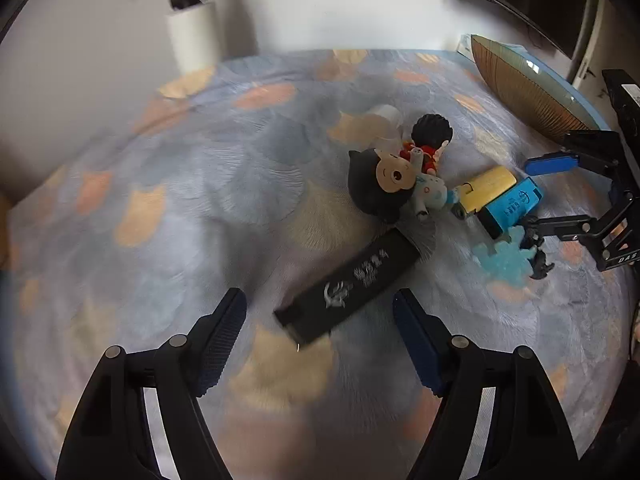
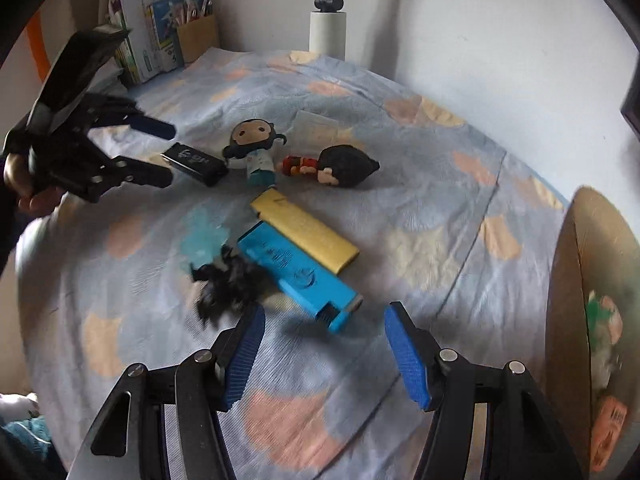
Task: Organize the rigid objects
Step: 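Grasp the black USB stick with left gripper while right gripper grasps the blue lighter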
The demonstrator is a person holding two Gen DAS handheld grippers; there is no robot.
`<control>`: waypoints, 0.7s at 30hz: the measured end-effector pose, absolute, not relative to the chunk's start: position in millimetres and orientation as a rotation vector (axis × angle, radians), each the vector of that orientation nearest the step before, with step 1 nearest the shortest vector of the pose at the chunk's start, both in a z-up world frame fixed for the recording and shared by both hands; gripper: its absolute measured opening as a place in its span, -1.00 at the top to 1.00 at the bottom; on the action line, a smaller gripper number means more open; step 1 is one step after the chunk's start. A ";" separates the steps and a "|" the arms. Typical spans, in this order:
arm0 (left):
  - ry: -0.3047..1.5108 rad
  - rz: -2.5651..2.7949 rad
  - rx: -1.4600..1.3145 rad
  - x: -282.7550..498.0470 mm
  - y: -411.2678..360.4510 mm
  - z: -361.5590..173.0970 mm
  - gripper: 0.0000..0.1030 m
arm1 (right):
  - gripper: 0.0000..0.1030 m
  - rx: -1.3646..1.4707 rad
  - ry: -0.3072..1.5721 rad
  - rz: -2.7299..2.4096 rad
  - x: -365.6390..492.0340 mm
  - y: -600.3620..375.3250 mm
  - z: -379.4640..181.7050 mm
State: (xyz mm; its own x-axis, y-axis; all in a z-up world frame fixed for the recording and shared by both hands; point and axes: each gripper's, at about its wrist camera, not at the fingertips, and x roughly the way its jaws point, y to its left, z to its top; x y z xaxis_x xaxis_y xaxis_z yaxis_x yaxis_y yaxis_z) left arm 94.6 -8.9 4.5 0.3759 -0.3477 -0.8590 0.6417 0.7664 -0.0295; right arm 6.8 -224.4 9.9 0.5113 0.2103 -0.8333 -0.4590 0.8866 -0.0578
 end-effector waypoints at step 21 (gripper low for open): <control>0.961 -0.506 0.131 -11.6 3.9 7.0 0.58 | 0.53 -0.277 0.931 0.498 -51.6 -216.0 3.8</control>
